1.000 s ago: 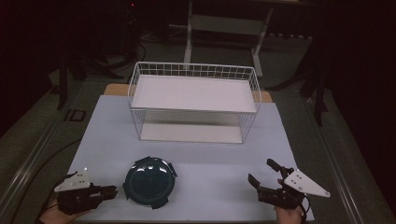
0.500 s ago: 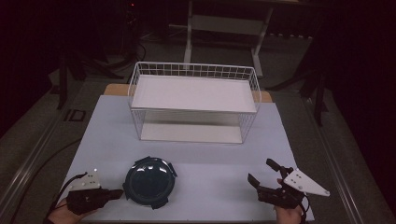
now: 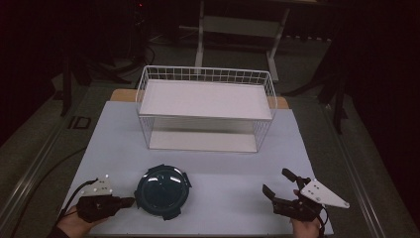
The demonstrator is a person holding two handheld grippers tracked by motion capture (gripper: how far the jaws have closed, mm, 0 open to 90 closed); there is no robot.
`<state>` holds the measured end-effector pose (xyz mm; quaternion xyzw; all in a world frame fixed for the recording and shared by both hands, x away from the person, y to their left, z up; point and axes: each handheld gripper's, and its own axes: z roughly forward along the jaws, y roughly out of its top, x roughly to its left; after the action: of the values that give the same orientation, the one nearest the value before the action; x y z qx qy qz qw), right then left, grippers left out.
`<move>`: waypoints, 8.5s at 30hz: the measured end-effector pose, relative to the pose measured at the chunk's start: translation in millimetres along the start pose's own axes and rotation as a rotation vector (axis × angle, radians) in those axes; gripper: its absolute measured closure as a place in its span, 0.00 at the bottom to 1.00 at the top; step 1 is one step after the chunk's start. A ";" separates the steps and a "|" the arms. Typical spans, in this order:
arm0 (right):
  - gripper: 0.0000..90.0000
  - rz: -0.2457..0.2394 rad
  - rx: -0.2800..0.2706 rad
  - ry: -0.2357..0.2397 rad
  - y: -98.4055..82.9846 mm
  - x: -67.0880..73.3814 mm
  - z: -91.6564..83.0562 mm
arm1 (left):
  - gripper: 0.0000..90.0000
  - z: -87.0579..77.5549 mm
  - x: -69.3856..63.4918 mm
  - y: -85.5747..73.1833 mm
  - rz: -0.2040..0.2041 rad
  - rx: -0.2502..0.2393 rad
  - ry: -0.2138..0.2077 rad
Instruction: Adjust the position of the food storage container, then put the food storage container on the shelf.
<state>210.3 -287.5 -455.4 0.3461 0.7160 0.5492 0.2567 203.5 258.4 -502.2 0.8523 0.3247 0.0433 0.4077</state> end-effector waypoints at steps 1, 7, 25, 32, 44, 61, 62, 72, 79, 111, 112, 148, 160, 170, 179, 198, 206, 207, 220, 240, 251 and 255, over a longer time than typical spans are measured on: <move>0.15 0.000 0.000 0.000 0.0 0.0 0.0 | 1.00 1.4 0.0 1.2 0.000 0.000 -0.001; 0.15 0.000 0.000 0.002 -0.1 0.1 0.0 | 1.00 11.0 1.1 11.7 0.006 0.007 0.000; 0.15 0.006 0.000 0.005 -0.2 -0.5 0.9 | 1.00 33.3 -0.6 34.0 0.014 0.000 0.007; 0.15 0.000 0.005 0.012 0.2 1.6 2.6 | 1.00 36.2 0.0 38.8 0.006 0.013 0.019; 0.16 0.002 0.014 0.020 -0.4 1.7 4.3 | 1.00 56.6 -1.6 59.1 0.012 0.024 0.012; 0.16 0.003 0.018 0.022 -1.0 1.4 4.7 | 1.00 87.4 -10.2 87.2 0.049 0.040 -0.018; 0.16 0.003 0.017 0.022 -1.1 1.3 5.0 | 1.00 89.8 -11.1 89.0 0.050 0.039 -0.021; 0.16 0.000 0.018 0.023 -1.3 1.7 5.0 | 1.00 106.3 -14.3 100.8 0.049 0.025 -0.036; 0.16 -0.003 0.021 0.027 -1.3 2.7 6.0 | 1.00 110.0 -14.7 103.1 0.061 0.020 -0.041; 0.15 -0.046 0.068 0.109 2.5 19.7 21.5 | 0.02 69.8 -19.0 123.0 -0.112 -0.190 -0.148; 0.15 -0.046 0.068 0.109 2.5 19.7 21.5 | 0.02 69.8 -19.0 123.0 -0.112 -0.190 -0.148; 0.11 0.128 0.205 0.244 17.3 17.3 50.7 | 0.22 120.3 12.6 112.9 -0.592 0.026 -0.290; 0.13 0.124 0.230 0.252 12.3 21.2 54.6 | 0.47 129.0 18.1 109.1 -0.675 0.070 -0.341; 0.16 0.141 0.233 0.253 11.8 20.1 53.5 | 0.58 137.2 24.6 102.1 -0.757 0.086 -0.424; 0.19 0.205 0.276 0.265 9.3 13.9 59.0 | 0.59 135.4 21.9 104.3 -0.716 0.080 -0.414; 0.43 0.635 0.454 0.416 -26.3 -12.3 93.6 | 0.62 118.2 -3.9 107.1 -0.539 0.027 -0.351; 0.59 0.677 0.480 0.465 -33.1 -9.4 95.3 | 0.62 114.6 -10.5 105.5 -0.516 0.014 -0.331; 0.60 0.680 0.481 0.464 -33.2 -9.3 95.1 | 0.62 114.2 -11.0 105.6 -0.511 0.015 -0.328; 0.61 0.698 0.459 0.458 -34.4 -5.0 93.1 | 0.61 111.8 -18.1 102.4 -0.515 0.002 -0.289; 0.63 0.665 0.440 0.467 -24.2 -5.0 91.0 | 0.62 104.1 -21.8 107.8 -0.491 -0.044 -0.261; 0.63 0.602 0.383 0.455 1.6 -9.9 101.9 | 0.62 92.2 -9.2 126.3 -0.442 -0.101 -0.234; 0.63 0.576 0.359 0.442 14.5 -14.4 108.8 | 0.62 90.0 -1.9 134.4 -0.426 -0.132 -0.227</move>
<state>303.8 -230.2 -470.4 0.4456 0.7123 0.5260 -0.1322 302.1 135.9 -464.4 0.7356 0.4457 -0.1186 0.4962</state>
